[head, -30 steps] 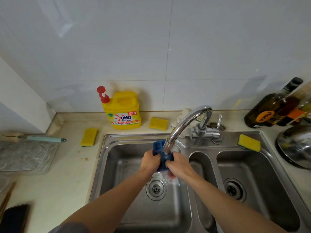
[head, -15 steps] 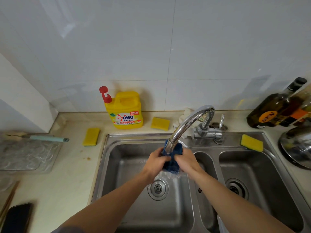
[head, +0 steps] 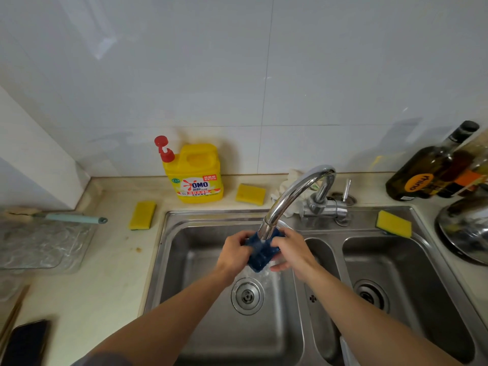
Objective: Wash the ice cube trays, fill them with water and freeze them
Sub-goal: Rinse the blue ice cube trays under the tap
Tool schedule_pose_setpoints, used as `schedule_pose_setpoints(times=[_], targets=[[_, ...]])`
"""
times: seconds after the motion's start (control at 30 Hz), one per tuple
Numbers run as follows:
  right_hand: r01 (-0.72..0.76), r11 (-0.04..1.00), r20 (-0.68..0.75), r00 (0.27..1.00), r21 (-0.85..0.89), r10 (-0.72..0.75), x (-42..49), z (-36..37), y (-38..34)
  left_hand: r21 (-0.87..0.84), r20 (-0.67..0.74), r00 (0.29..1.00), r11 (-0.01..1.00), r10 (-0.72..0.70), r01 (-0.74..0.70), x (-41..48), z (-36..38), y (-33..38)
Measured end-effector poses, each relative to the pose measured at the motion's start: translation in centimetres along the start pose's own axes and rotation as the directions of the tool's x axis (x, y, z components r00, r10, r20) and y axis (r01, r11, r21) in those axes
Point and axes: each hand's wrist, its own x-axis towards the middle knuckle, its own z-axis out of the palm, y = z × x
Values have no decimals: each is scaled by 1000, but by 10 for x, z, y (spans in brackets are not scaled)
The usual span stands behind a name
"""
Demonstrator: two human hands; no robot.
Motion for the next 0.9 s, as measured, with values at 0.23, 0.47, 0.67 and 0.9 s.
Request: schedule_pose_setpoints(times=[0.23, 0.47, 0.67, 0.9], targets=[[-81, 994, 18, 997, 72, 80, 6, -4, 3, -15, -75, 997, 1000, -10, 9, 7, -3, 1], [-66, 996, -43, 997, 61, 68, 7, 2, 14, -257, -164, 984, 966, -65, 21, 8, 1, -1], [-19, 994, -19, 1000, 110, 21, 4, 8, 11, -273, -133, 980, 956, -149, 108, 5, 1, -11], [-51, 985, 21, 999, 167, 48, 6, 1, 9, -86, -90, 992, 993, -90, 82, 6, -9, -2]])
